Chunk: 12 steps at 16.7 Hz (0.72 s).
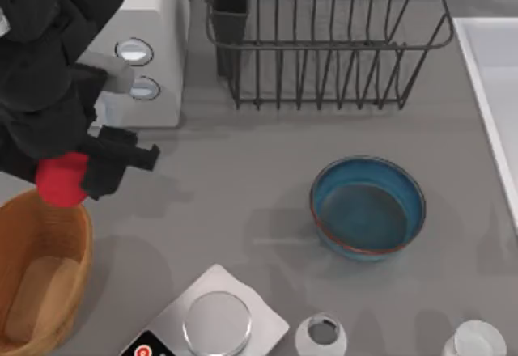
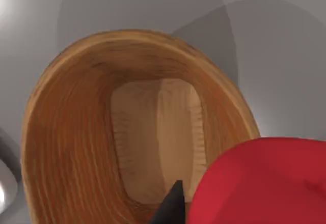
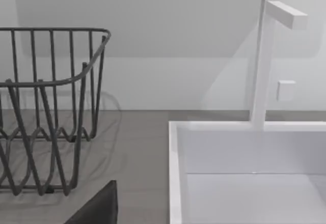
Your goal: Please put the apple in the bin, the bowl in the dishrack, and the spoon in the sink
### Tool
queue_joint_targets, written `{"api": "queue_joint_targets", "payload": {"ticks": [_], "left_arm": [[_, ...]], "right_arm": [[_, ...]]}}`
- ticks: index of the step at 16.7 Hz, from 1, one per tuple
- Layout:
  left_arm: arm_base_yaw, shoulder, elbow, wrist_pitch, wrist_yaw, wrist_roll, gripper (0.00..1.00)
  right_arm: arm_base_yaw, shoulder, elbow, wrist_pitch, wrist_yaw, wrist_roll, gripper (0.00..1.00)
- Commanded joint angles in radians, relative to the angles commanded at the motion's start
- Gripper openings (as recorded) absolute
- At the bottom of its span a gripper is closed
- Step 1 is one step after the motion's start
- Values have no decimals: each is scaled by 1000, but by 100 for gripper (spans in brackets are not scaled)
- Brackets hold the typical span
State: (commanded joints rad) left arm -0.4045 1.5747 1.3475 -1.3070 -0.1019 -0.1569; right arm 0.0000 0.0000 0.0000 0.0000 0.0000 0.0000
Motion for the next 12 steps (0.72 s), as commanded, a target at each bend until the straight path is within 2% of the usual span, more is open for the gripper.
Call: {"api": "queue_joint_targets", "payload": {"ticks": [5,12], "left_arm": [[64,-181,-152,-67,-65,-159,0],[63,-179,-194,-27,-67,-143,0]], "right_arm": [[0,0,0,0,0,0,100],[0,0,0,0,0,0,100]]}}
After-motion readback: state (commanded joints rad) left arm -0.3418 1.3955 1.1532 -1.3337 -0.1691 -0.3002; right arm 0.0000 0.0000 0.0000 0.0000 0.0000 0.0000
